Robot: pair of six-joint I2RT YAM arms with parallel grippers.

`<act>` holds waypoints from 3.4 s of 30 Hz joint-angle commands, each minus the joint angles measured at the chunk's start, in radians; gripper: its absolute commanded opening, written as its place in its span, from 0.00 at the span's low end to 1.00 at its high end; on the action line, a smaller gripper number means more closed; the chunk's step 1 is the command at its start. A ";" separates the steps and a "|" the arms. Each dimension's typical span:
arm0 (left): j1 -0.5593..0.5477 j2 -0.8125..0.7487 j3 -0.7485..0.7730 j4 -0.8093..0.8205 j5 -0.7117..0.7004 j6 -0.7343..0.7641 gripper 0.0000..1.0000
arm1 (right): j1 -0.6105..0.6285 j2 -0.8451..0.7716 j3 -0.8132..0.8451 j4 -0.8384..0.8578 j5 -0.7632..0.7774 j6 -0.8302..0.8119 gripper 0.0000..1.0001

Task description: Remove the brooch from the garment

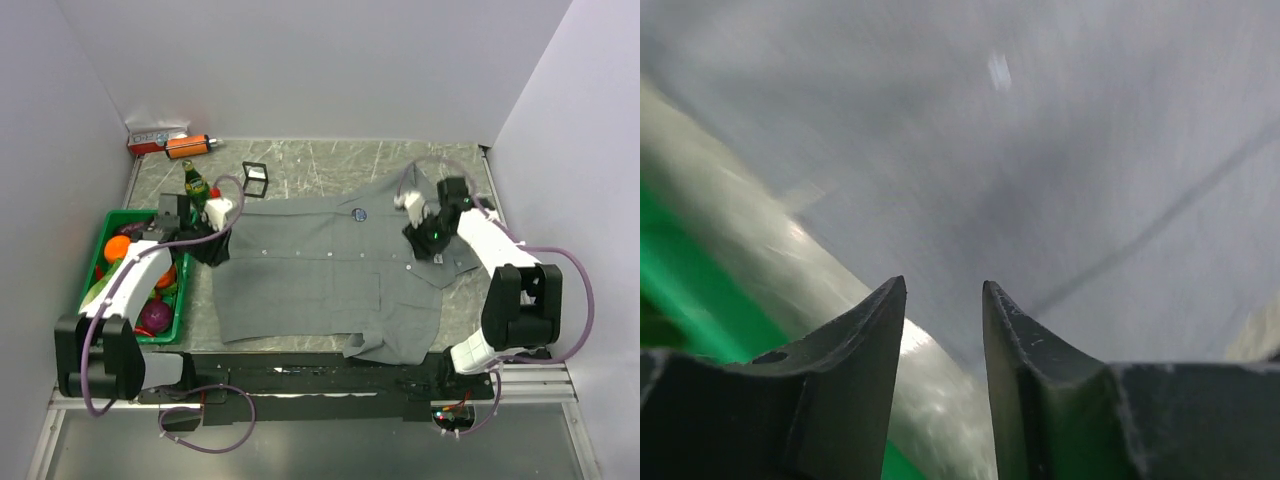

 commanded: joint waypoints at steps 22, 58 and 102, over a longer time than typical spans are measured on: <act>-0.139 0.257 -0.062 -0.069 0.025 0.098 0.41 | -0.048 0.372 0.229 0.119 0.343 -0.090 0.45; -0.095 0.723 0.490 -0.048 0.065 -0.218 0.48 | 0.225 0.692 0.627 0.367 0.016 -0.200 0.78; -0.092 0.674 0.443 -0.056 0.132 -0.214 0.46 | 0.273 0.640 0.498 0.651 0.168 -0.202 0.60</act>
